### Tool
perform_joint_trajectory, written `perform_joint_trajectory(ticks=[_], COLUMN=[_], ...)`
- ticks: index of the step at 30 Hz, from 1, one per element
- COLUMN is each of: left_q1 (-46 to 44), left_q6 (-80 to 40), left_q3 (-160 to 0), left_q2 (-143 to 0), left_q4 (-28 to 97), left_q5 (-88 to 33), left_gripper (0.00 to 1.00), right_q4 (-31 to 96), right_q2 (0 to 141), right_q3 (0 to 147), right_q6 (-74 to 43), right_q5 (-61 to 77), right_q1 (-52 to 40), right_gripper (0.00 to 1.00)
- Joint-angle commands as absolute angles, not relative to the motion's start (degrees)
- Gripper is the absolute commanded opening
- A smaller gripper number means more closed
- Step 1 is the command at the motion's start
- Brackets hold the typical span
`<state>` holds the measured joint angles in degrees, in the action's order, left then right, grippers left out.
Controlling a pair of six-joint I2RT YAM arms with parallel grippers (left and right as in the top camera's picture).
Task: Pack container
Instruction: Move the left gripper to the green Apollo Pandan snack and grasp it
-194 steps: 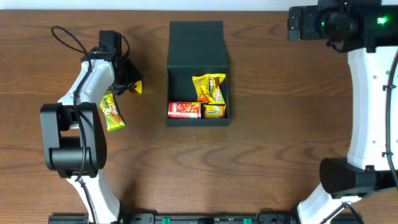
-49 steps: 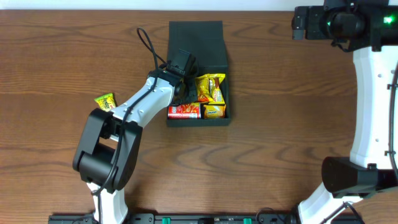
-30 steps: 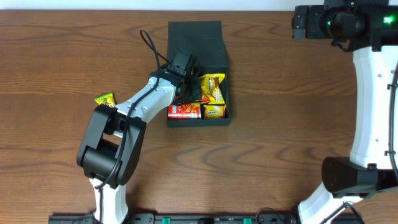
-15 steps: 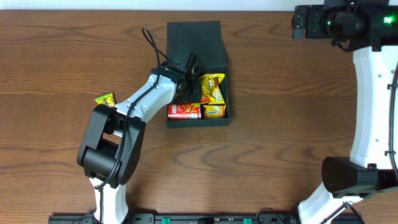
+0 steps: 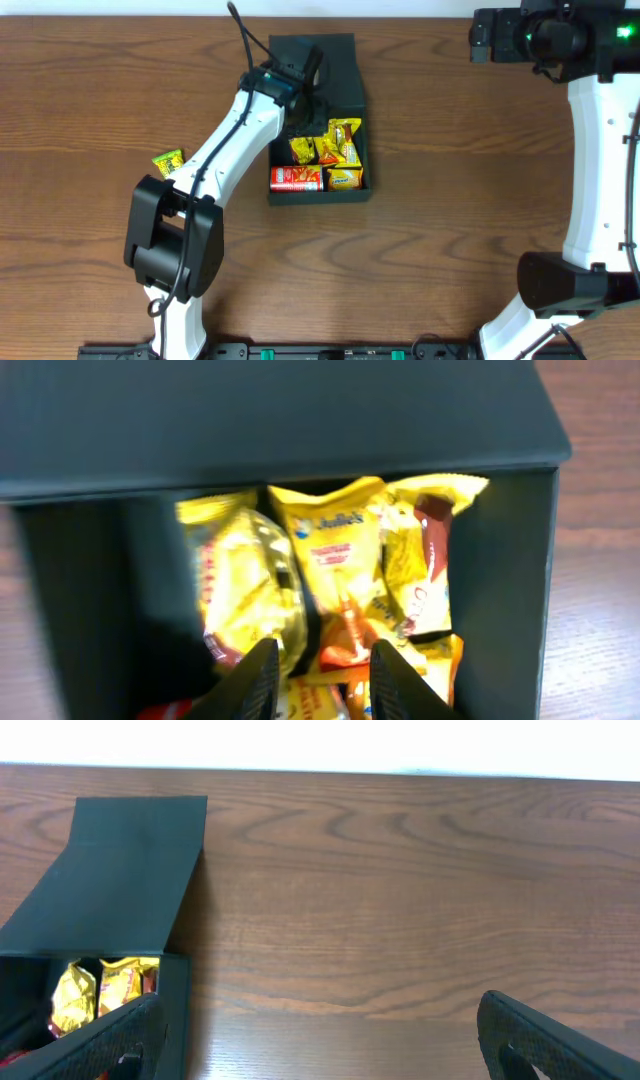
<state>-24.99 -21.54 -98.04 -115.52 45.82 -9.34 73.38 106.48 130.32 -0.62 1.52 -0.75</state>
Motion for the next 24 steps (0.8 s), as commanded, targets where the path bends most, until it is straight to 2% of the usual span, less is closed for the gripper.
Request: perform_joint_trajectory(ticks=[1,5,9,12,14,19,24], left_q1=[-24.1,-22.3,-16.8,-11.8,-9.2,-4.9,-4.1], left_q6=[-20.8,-22.5,-27.4,-27.3,-27.7,-31.3,-31.3], left_q3=[-100.9,-100.9,-100.8,-99.1,-95.6,-82.2,-70.8], left_q2=[-111.4,-106.6,-102.0,-100.8,-99.5,-94.4,-92.2], left_q4=[48.0,51.5,63.4,69.7,70.7,66.0,57.8], left_q5=[-2.8,3.4,15.6,14.5,14.8,14.5,16.1], left_gripper=[0.31,0.29,0.33,0.22,0.21,0.29,0.48], right_q4=[73.5,73.5,73.5,73.4,73.3,73.1,72.5], right_q2=[106.5,106.5,106.5,106.5,106.5,106.5,107.3], right_q3=[130.0,130.0,130.0,130.0,130.0,130.0,130.0], right_q6=[-0.8,-0.8,-0.8,-0.1,0.4,0.5,0.5], right_q5=[1.6,1.6,1.6,1.6,1.5,1.5,1.6], right_q1=[-0.4,-0.4,-0.4,-0.4,-0.3,0.8,2.8], right_gripper=[0.99,0.99,0.99,0.99,0.99,0.99,0.99])
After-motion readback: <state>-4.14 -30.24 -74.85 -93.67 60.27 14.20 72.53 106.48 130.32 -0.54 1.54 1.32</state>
